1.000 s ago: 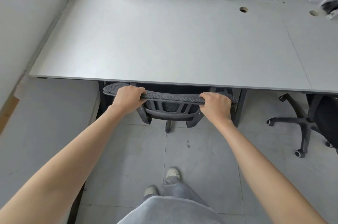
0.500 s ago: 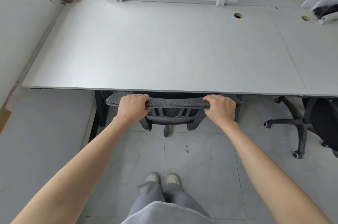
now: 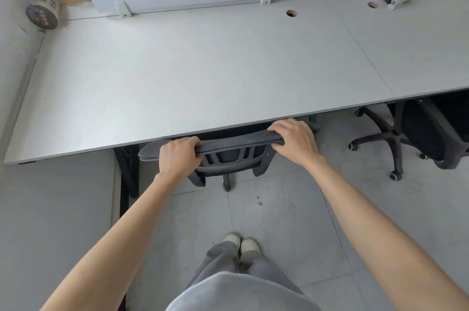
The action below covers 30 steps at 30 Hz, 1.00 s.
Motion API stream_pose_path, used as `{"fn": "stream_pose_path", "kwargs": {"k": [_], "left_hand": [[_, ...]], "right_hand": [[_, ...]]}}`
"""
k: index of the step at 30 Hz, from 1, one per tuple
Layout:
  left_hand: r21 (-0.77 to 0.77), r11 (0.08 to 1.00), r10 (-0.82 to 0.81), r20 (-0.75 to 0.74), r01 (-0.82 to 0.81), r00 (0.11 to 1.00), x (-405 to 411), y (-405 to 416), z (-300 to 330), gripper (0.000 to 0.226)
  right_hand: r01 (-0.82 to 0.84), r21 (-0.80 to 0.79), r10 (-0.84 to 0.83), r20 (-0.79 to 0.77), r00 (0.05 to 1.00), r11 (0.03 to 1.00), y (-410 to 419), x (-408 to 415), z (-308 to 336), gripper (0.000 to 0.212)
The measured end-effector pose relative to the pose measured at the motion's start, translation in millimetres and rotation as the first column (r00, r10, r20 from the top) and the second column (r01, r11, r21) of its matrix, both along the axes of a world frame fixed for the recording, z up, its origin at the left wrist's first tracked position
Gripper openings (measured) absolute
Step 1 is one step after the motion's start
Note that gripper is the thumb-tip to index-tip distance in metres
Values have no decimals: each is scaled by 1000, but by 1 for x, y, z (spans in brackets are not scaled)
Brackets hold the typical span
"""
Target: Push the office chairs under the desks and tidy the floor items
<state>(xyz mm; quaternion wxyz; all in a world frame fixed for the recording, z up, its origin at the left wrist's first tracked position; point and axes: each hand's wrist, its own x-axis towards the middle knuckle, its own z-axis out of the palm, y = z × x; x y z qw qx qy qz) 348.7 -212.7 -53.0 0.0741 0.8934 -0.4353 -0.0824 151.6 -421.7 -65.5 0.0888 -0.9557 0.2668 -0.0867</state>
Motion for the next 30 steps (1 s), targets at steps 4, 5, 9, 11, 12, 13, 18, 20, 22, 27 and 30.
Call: {"fn": "stream_pose_path", "kwargs": {"k": [4,5,9,11,12,13,18,20,22,27,30], "left_hand": [[-320,947,-119,-254,33,960,-17,12,13,28],[-431,902,-169,-316,18,934,-29,18,18,26],[-554,823,-240,-539,-124,807,-76,37,19,19],[-444,869,-193,-709,-217,679,-90,38,-4,23],[-373,894,-158,-781,-248,604,-97,36,-18,25],[-306,917,-127,-830,-254,543,-105,32,-29,26],[-161,985,-171,-904,58,391,-173,-4,-44,28],[-146,964,-217,-916,223,338,-205,-30,-40,28],[-161,910,-283,-914,382,290,-238,-61,-36,29],[-211,735,-418,-889,644,187,-333,-143,-29,25],[-221,702,-455,-871,677,188,-392,-184,-31,27]], "right_hand": [[73,104,-93,198,976,992,28,-22,-3,38],[93,180,-142,283,949,979,41,-32,-3,37],[225,586,-490,344,801,778,95,-83,-8,39],[256,813,-693,230,684,523,120,-112,-16,39],[251,885,-770,167,615,393,133,-127,-21,39],[253,925,-833,107,542,284,145,-141,-26,39],[320,947,-975,-69,209,2,212,-214,-46,37],[341,937,-995,-91,43,-71,236,-242,-46,35],[340,930,-986,-99,-137,-141,252,-269,-45,33],[296,925,-904,-102,-415,-240,247,-334,-52,33],[281,927,-902,-114,-417,-247,209,-385,-59,32]]}}
